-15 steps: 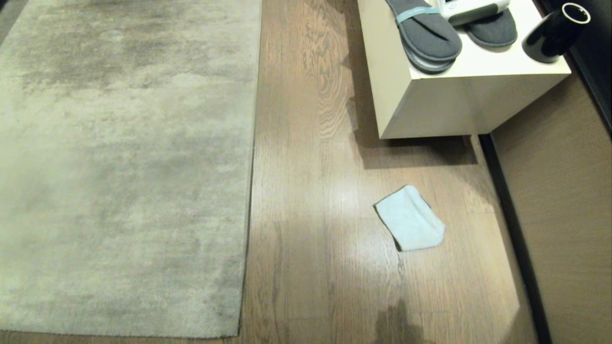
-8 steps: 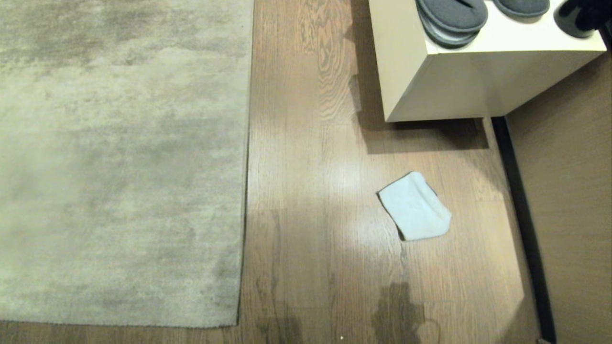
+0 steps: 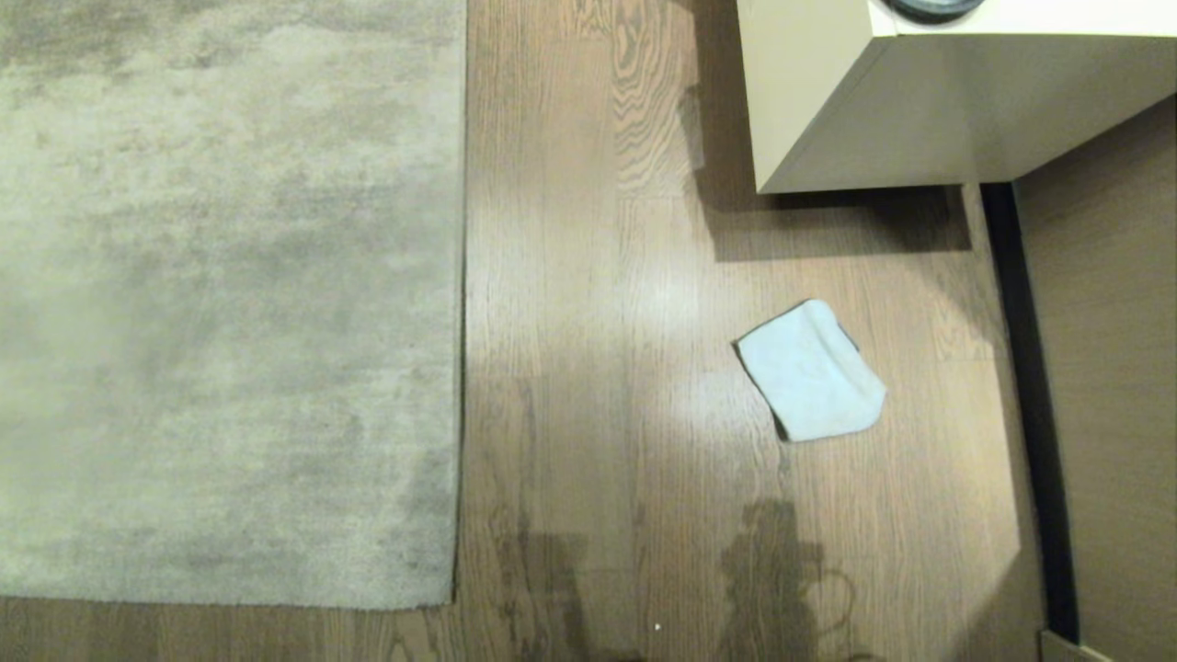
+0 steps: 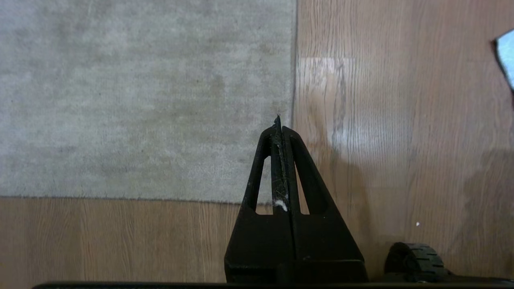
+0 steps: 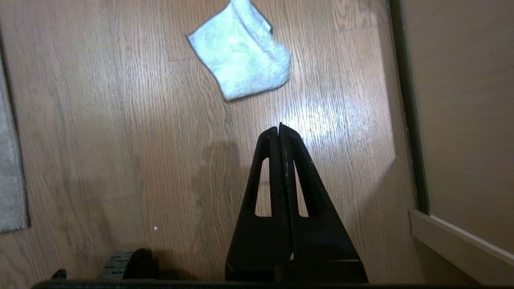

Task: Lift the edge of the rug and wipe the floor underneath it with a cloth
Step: Pick up the rag

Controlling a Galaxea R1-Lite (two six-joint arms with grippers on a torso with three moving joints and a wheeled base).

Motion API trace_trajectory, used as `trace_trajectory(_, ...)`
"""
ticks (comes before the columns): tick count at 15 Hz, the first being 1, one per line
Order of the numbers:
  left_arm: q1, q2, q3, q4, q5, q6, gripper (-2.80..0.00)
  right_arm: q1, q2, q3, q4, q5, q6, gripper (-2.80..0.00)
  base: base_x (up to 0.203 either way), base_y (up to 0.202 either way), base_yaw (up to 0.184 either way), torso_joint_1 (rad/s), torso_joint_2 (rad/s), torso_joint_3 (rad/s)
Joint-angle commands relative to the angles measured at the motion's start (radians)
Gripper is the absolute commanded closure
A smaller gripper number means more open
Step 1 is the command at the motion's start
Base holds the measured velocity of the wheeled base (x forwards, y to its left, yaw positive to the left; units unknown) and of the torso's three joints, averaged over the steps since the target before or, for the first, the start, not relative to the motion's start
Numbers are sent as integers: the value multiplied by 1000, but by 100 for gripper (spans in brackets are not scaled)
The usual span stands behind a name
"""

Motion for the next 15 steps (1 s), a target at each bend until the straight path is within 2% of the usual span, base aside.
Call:
trace_trajectory(1,0,0,0,0,1,-2,0,0,0,0,0,-1,0,0,0,0,0,-1,-2,-193)
trace_trajectory(15,0,0,0,0,7,-3,0,1,0,0,0,-1,0,0,0,0,0,1,2,-200)
